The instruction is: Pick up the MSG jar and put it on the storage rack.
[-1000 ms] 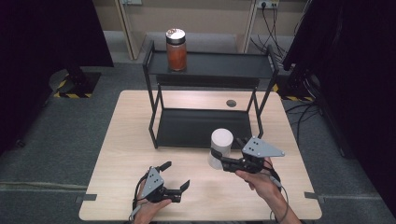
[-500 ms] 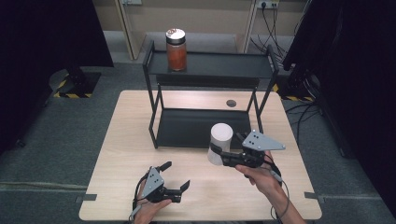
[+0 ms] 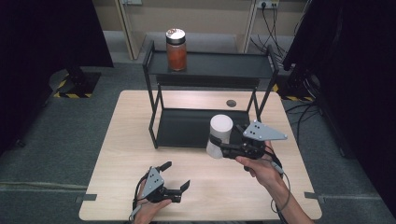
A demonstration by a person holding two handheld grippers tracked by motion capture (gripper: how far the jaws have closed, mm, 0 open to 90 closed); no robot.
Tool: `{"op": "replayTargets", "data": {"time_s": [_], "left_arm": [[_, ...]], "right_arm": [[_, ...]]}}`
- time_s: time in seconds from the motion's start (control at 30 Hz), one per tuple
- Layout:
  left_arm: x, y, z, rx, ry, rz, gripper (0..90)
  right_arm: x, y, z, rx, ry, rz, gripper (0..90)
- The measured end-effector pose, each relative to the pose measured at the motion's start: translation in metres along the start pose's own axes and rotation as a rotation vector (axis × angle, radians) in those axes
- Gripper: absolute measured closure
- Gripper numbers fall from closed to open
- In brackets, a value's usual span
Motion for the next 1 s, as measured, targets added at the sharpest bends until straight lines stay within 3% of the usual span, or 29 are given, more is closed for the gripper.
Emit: {"op": "replayTargets", "data": {"time_s": [1.0], "left_arm": [[-0.001, 0.000, 0.000, -0.001, 0.002, 0.000, 2.4]], "right_arm": [[0.023, 0.049, -0.015, 0.004, -0.018, -0.001, 35.4]]}}
Point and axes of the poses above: each handheld gripper's, and its own axes: z roughly backward along the jaws, y roughly out of its top, x roughly to its right, the point moved 6 cm from there along -z, roughly forward along the jaws, and after that the axes turned 10 degrees about z, right-handed, at the moved point
